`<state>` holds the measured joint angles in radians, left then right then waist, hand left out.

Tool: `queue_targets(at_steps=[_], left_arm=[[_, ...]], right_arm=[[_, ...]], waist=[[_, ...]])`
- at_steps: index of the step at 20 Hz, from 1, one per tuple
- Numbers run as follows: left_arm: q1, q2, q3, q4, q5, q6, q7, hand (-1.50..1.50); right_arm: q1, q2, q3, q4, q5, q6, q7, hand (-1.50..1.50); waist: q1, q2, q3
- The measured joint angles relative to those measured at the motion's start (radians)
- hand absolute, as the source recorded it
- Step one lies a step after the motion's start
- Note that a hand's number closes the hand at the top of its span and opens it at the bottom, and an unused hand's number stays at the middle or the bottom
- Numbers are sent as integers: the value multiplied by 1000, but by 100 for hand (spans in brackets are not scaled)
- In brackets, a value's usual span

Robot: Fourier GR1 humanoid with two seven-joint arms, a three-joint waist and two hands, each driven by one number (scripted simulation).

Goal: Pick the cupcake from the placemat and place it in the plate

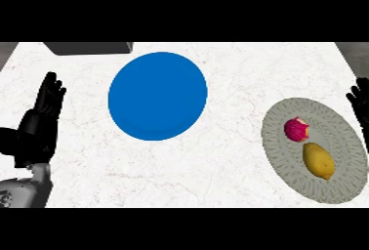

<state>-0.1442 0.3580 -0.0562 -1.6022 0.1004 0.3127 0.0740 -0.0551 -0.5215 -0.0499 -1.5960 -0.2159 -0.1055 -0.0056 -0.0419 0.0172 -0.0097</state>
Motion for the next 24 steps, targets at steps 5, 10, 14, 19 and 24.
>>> queue_targets(at_steps=[5,10,14,19,24], left_arm=[[71,46,-20,41,-53,-54,-68,0],[138,92,-45,74,-95,-93,-98,0],[183,107,-31,99,-96,-110,-140,0],[210,92,-18,141,-114,-125,-196,0],[229,85,-18,125,-127,-124,-195,0]], right_arm=[[-70,45,122,-33,112,-35,57,-150],[-137,-16,220,-58,420,-164,19,-150],[-66,76,312,-92,615,-358,-105,-150],[60,153,412,-153,788,-471,-157,-150],[108,111,465,-242,979,-348,65,-150]], waist=[[51,-10,6],[72,-15,3],[55,-18,7],[42,-19,9],[37,-21,7]])
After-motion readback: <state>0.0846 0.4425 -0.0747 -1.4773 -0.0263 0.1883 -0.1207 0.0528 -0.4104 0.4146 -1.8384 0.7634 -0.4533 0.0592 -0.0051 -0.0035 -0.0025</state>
